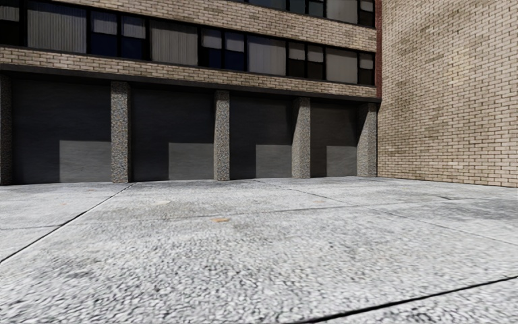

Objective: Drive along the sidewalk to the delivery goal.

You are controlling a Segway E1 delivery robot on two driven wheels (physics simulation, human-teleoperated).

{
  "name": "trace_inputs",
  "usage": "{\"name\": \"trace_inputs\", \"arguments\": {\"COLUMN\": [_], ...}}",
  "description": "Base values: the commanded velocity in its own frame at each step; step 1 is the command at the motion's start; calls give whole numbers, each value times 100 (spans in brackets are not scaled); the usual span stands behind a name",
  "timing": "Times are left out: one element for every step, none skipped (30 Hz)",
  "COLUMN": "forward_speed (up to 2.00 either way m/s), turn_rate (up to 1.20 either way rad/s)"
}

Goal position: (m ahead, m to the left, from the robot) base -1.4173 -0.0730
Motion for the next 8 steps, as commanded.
{"name": "trace_inputs", "arguments": {"forward_speed": [0,0,0,0,0,0,0,0], "turn_rate": [0,0,0,0,0,0,0,0]}}
